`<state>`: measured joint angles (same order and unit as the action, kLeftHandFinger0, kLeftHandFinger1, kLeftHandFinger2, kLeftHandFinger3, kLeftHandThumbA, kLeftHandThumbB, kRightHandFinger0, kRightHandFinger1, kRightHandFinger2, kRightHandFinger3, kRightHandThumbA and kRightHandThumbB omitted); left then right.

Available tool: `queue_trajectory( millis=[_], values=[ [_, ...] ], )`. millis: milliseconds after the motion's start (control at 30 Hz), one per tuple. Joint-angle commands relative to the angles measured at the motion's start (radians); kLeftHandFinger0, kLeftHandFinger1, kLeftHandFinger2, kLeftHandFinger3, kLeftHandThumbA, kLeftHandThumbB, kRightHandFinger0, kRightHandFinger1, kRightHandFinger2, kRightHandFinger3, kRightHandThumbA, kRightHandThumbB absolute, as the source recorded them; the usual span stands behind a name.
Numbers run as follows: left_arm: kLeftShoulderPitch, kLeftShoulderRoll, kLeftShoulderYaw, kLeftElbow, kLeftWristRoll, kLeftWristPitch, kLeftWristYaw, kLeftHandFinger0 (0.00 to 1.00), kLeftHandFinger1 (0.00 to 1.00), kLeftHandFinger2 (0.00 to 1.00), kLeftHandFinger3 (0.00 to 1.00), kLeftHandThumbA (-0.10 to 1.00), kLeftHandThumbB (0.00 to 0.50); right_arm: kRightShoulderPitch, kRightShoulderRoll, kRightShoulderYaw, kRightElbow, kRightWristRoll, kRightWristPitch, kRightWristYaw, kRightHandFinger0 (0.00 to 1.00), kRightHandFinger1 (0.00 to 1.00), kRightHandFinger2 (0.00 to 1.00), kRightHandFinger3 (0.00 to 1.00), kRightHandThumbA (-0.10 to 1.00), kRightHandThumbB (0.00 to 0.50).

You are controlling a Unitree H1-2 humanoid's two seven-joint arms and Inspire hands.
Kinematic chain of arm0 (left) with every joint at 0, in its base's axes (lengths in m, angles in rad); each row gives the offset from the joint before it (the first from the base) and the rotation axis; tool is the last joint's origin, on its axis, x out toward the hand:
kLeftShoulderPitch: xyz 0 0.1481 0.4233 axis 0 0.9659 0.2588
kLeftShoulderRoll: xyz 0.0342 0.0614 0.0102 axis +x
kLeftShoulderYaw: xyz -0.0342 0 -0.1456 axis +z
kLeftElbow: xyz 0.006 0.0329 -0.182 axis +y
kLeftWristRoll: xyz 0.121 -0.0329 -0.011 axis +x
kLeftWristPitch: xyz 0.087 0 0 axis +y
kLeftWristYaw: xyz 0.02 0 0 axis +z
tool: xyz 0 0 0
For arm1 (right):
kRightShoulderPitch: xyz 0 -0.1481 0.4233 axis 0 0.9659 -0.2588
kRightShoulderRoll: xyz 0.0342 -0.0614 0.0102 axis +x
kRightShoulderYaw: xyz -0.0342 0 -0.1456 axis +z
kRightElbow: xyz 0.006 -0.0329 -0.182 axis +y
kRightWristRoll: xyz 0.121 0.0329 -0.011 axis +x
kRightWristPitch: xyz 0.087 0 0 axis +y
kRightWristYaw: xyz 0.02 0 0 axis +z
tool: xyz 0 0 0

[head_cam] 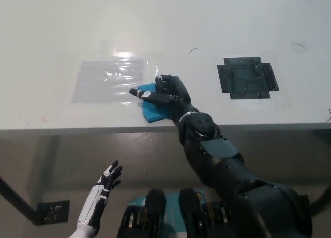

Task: A soft sponge is kept on the balc marked spot on the table infront of the robot and it uses its right hand fist to press down on it and drrags it across the table in a back and forth manner twice to clean it

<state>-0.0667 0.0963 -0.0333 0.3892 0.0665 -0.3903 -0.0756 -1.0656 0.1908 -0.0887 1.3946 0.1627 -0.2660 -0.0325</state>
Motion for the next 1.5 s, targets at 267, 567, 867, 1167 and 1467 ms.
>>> queue_trajectory(
  millis=[267,567,867,1167,1467],
  values=[
    [-0.003,0.006,0.003,-0.017,0.003,-0.040,0.012,1.00,1.00,1.00,1.00,1.00,0.385,0.057,-0.218,-0.023,0.006,-0.007,0.002,0.002,0.00,0.00,0.02,0.00,1.00,0.188],
    [-0.002,0.003,0.007,-0.023,-0.003,-0.034,0.013,1.00,1.00,1.00,1.00,1.00,0.366,0.142,-0.431,-0.109,0.012,0.044,0.011,0.014,0.00,0.00,0.00,0.00,1.00,0.158],
    [-0.005,0.005,0.009,-0.021,0.003,-0.037,0.018,1.00,1.00,1.00,1.00,1.00,0.365,0.232,-0.611,-0.206,0.003,0.088,-0.017,-0.030,0.00,0.00,0.28,0.41,1.00,0.129],
    [-0.011,0.007,0.004,-0.001,0.002,-0.050,0.013,1.00,1.00,1.00,1.00,1.00,0.352,0.260,-0.639,-0.256,-0.008,0.111,-0.028,-0.020,0.00,0.00,0.23,0.32,1.00,0.161],
    [-0.017,0.007,0.005,-0.003,0.011,-0.046,0.019,1.00,1.00,1.00,1.00,1.00,0.370,0.210,-0.566,-0.229,-0.019,0.095,-0.013,0.016,0.00,0.00,0.23,0.32,1.00,0.142]
  ],
)
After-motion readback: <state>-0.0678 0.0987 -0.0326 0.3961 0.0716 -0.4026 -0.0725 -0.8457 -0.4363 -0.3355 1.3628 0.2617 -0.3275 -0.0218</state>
